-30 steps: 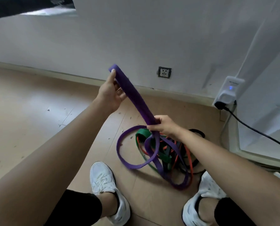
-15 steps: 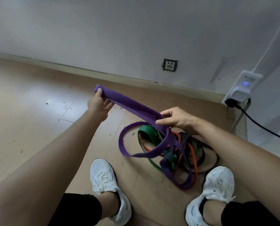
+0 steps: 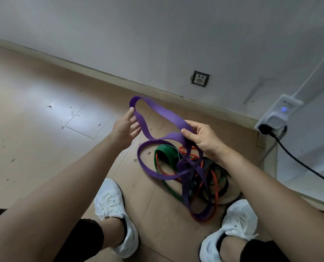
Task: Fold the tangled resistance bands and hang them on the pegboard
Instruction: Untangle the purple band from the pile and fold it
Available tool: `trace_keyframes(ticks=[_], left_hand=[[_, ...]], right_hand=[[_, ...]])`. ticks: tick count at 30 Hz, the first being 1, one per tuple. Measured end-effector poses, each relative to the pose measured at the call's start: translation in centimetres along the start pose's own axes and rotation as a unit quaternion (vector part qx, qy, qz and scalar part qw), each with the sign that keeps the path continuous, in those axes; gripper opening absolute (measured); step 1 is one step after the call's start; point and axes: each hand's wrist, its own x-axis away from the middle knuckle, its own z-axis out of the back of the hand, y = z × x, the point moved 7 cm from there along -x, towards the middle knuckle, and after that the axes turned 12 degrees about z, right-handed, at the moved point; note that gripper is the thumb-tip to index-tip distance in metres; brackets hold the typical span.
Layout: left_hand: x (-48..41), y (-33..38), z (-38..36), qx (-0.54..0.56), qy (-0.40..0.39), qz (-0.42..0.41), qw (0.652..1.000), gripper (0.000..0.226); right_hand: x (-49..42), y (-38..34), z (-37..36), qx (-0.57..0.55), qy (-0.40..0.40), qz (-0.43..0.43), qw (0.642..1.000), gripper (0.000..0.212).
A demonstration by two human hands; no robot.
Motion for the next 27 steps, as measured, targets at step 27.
trace_keyframes(ticks=[27], left_hand=[[5.9,0.1,-12.2,-0.594,-0.237,-0.129,0.758,0.019]], right_hand=[[-1.2,-3.1,-0.5,0.017,-0.183,-0.092,0.979,0.014]])
